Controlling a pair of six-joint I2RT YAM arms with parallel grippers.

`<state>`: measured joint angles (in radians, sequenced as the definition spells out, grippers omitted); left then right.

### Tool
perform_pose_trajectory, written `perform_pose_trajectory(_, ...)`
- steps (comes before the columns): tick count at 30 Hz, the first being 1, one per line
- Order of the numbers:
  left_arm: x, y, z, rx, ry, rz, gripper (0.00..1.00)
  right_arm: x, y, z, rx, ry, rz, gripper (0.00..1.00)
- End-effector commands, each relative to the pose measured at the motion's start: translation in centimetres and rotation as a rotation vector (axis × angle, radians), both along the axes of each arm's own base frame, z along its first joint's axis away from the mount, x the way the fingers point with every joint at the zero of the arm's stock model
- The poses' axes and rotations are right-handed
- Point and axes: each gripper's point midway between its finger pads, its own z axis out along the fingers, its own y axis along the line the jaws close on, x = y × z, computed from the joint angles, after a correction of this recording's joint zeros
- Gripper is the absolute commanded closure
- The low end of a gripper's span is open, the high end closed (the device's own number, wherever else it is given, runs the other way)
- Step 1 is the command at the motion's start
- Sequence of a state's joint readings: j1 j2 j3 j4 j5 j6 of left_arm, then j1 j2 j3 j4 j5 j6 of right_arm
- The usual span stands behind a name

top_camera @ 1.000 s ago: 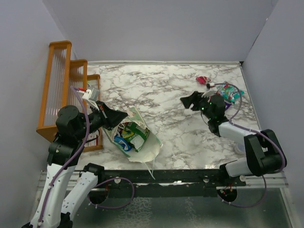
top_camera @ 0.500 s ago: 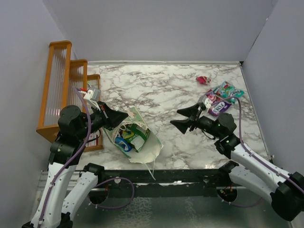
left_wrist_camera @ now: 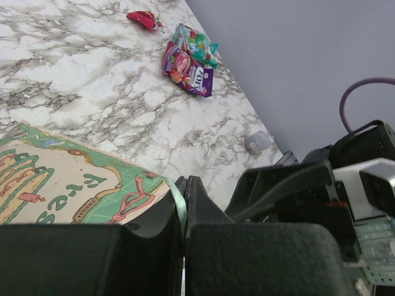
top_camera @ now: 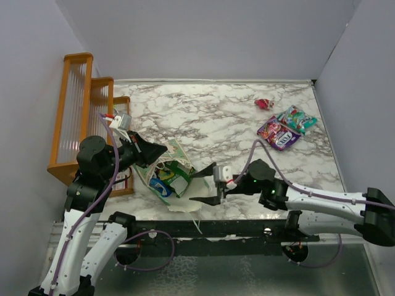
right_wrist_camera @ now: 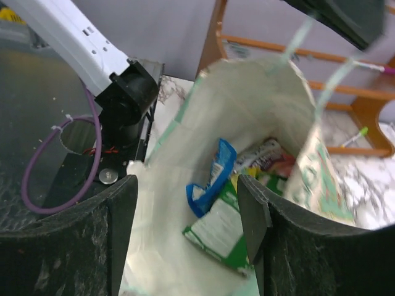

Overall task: Take the snacks out of the paper bag
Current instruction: Take out the snack from the paper bag.

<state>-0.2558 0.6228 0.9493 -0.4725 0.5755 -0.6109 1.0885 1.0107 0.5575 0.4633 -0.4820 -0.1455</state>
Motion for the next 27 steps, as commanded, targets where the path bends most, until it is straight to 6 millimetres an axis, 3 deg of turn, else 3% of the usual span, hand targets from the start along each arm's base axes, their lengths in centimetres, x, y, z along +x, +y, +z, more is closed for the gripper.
perform_pose_trajectory(1,-0.4,0.0,0.7,-0.014,-0.024,-0.006,1.0,0.3,3.9,-0.1,-0.058,-0.257,-0.069,0.36)
perform_pose_trajectory(6,-0.4,0.1,0.6,-0.007,-0.019,-0.001,1.0,0.7,6.9,-2.5,-0.155,-0.425,-0.137,0.39)
perform_pose_trajectory(10,-0.5,0.1,0.9,0.001,-0.026,-0.002,1.0,3.0,7.5,-3.4,-0.18,-0.456,-0.25,0.4)
perform_pose_trajectory(16,-0.6,0.3,1.0,0.004,-0.03,0.006,1.0,5.1,9.2,-7.3,-0.342,-0.507,-0.297,0.39)
perform_pose_trajectory(22,-0.8,0.3,1.3,-0.006,-0.037,0.005,1.0,6.7,10.8,-7.3,-0.304,-0.497,-0.331,0.35)
perform_pose_trajectory(27,-1.0,0.4,1.6,-0.005,-0.039,0.005,1.0,9.2,11.6,-9.1,-0.353,-0.477,-0.381,0.35)
